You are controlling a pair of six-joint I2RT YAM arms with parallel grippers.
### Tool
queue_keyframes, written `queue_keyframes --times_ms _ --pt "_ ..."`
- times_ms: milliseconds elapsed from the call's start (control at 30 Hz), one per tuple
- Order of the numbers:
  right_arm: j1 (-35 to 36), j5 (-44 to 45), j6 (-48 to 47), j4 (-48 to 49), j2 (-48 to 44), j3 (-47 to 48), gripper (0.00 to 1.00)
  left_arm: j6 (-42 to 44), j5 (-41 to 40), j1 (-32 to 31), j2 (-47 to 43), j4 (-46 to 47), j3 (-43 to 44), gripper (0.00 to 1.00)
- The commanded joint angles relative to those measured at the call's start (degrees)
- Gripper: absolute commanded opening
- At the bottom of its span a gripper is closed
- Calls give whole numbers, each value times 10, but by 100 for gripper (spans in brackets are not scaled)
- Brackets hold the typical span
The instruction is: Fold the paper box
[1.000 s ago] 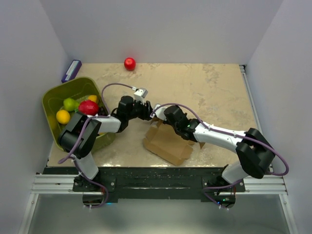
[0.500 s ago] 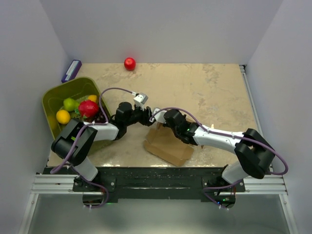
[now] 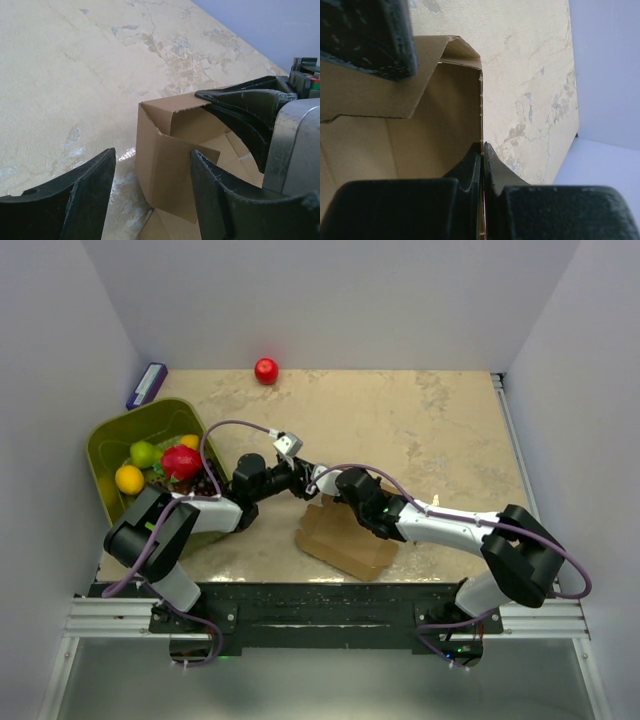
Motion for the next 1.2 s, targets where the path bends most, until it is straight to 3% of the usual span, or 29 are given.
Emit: queue_keyframes --times_ms 0,333,900,1167 --pt "7 8 -8 29 -12 -2 0 25 20 1 30 39 -12 66" --pt "9 9 -6 35 -11 -3 0 26 30 1 50 42 -6 70" --pt "10 11 -11 38 -11 -10 0 -84 -11 -3 76 27 33 71" --pt "11 14 -12 42 -11 -10 4 -66 -22 -9 81 -30 41 59"
